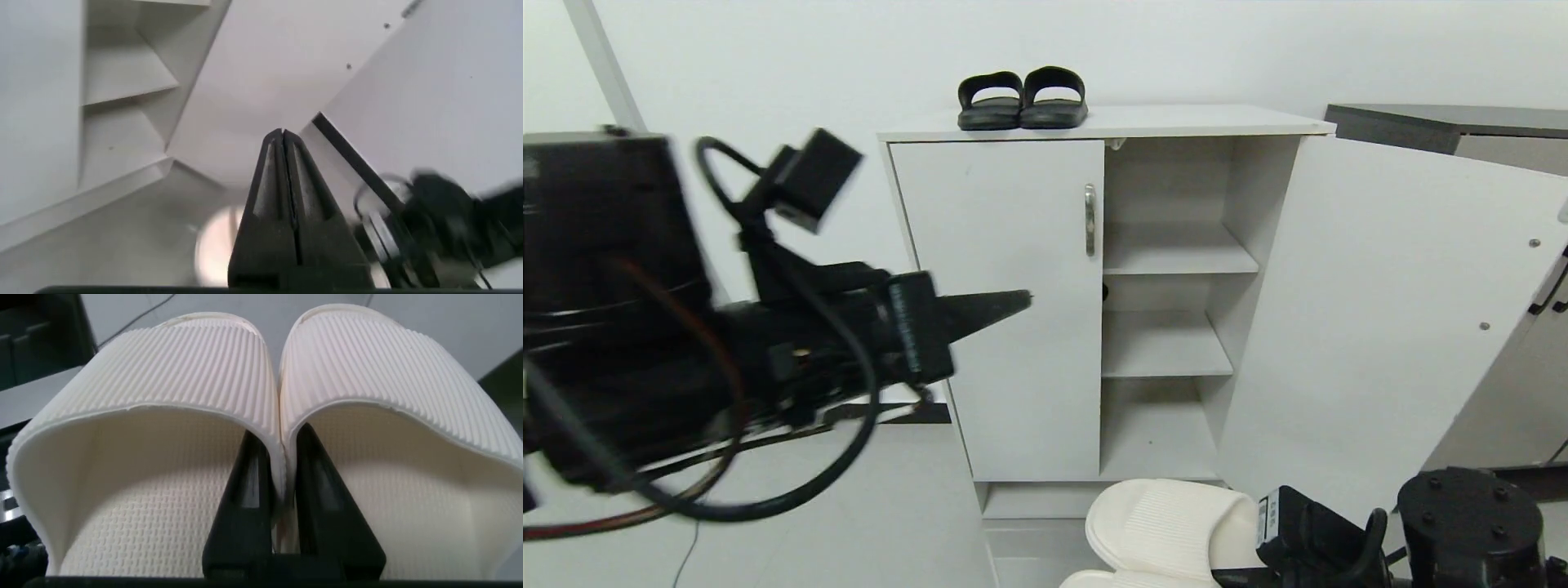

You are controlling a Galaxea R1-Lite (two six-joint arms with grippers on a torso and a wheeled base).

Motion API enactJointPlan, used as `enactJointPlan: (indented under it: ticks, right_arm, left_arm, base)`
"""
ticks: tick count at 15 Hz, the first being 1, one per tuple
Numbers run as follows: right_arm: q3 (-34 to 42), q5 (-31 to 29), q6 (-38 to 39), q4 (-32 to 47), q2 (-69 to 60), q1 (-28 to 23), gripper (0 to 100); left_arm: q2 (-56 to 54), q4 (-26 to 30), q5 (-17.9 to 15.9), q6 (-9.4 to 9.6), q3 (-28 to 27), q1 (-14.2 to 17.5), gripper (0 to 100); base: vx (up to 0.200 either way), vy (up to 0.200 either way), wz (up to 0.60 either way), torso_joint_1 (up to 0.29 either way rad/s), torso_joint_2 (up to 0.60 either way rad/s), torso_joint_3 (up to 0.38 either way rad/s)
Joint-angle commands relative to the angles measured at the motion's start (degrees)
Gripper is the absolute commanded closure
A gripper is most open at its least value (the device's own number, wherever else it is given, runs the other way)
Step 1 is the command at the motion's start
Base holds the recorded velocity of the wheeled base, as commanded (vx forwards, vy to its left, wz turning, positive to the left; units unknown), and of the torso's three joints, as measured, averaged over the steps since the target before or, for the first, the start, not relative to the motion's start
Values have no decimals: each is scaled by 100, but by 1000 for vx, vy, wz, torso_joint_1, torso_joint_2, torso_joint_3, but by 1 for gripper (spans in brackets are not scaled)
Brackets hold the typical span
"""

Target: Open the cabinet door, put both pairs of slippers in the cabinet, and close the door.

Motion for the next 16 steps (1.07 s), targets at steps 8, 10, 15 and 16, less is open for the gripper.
enactJointPlan:
  ticks: [8,10,15,16]
  right_arm:
    - [4,-19,-1,-123,56,-128,100]
    - [13,-10,7,-123,56,-225,100]
    - [4,-28,34,-228,56,-286,100]
    - [-5,-28,34,-228,56,-295,100]
  left_arm:
    - [-5695,2935,1890,1825,2416,2170,100]
    - [-6134,2935,1987,1957,3022,2583,100]
    - [-6838,2918,2664,2212,3928,3875,100]
    - [-6925,2918,2664,2221,3980,4051,100]
  base:
    - [0,0,0,0,0,0]
    - [0,0,0,0,0,0]
    - [0,0,0,0,0,0]
    - [0,0,0,0,0,0]
